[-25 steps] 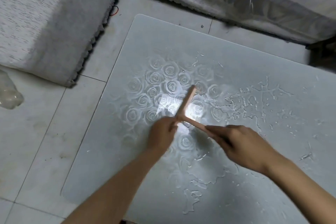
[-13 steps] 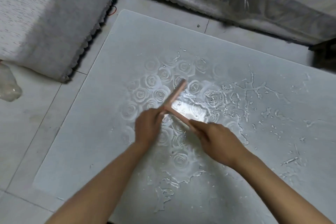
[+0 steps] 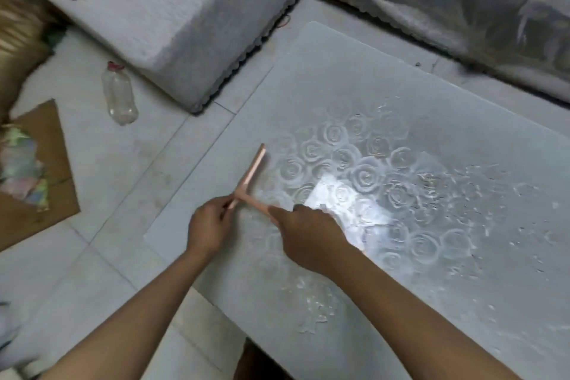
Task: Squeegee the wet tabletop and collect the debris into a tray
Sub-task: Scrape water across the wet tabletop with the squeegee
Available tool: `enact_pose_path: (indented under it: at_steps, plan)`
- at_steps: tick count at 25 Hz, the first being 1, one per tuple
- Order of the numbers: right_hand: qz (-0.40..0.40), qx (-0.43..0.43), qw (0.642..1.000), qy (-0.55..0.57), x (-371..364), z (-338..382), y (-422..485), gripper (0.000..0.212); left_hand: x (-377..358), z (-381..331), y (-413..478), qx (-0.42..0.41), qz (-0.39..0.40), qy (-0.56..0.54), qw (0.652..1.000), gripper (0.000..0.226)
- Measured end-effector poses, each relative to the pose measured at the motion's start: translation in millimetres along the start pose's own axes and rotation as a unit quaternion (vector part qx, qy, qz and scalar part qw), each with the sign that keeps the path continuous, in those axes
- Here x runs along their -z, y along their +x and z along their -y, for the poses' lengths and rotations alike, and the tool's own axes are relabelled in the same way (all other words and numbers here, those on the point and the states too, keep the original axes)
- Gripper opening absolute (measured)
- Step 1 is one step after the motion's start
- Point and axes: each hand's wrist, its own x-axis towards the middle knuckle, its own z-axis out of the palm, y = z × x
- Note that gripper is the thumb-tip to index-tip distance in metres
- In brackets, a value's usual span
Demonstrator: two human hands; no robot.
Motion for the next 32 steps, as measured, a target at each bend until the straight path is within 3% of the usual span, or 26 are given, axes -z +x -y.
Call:
enact_pose_path:
  at_steps: [3, 6, 9, 13, 15, 17, 19, 23, 29, 32]
  plan:
    - [0.027, 0.040, 0.998, -0.027, -29, 40, 47, 0.044, 21, 51, 11, 0.072, -0.023, 0.032, 0.997, 0.029]
    - [0.040, 0.053, 0.996, -0.053, -51, 52, 66, 0.048, 23, 89, 19, 0.081, -0.033, 0.080, 0.993, 0.036]
    - [0.052, 0.020, 0.996, -0.063, -42, 27, 30, 0.054, 27, 114, 16, 0.115, -0.013, 0.091, 0.989, 0.049]
    - [0.099, -0.069, 0.982, -0.143, 16, -3, -40, 0.052, 35, 130, 0, 0.165, 0.079, 0.093, 0.979, 0.058]
    - [0.086, -0.032, 0.981, -0.171, 22, 23, -34, 0.057, 37, 131, -3, 0.174, 0.091, 0.066, 0.978, 0.058]
    - [0.075, 0.049, 0.987, -0.133, 7, 67, 5, 0.061, 40, 133, -1, 0.183, 0.072, 0.032, 0.980, 0.057]
    - [0.099, 0.075, 0.987, -0.103, -23, 113, 50, 0.056, 46, 138, 3, 0.192, 0.058, 0.019, 0.979, 0.055]
    - [0.137, 0.041, 0.982, -0.121, -47, 104, 65, 0.054, 54, 154, 5, 0.169, 0.095, 0.049, 0.980, 0.057]
    - [0.164, -0.137, 0.956, -0.202, 28, 38, -40, 0.044, 65, 145, 2, 0.155, 0.178, 0.064, 0.970, 0.061]
    - [0.144, -0.073, 0.968, -0.192, 11, 81, -22, 0.062, 68, 141, 5, 0.149, 0.205, 0.086, 0.963, 0.062]
